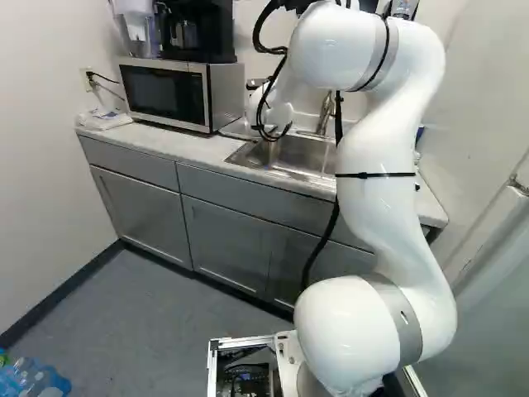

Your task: Rinse the cup and place it in the tray

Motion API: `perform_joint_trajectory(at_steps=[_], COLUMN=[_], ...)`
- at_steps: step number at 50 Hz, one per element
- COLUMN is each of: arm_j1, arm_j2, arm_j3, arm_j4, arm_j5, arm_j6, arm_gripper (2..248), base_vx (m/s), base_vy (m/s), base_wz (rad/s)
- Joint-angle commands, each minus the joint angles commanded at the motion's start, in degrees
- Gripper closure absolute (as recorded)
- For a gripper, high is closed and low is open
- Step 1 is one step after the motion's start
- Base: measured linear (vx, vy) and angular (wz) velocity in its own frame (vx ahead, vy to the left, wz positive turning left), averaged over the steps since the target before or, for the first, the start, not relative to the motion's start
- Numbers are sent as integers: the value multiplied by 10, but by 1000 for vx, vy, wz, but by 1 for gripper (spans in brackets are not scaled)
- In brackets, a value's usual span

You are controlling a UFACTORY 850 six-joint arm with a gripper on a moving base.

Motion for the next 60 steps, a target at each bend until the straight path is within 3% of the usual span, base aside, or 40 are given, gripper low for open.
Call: perform_joint_trajectory(at_steps=[22, 60], arm_j1=[-28, -64], arm_j2=[43, 126], arm_j3=[35, 150], arm_j4=[0, 0], arm_j5=[0, 26], arm_j6=[0, 0], arm_gripper=[124, 124], base_vx=[0, 0], base_vy=[0, 0], base_wz=[0, 0])
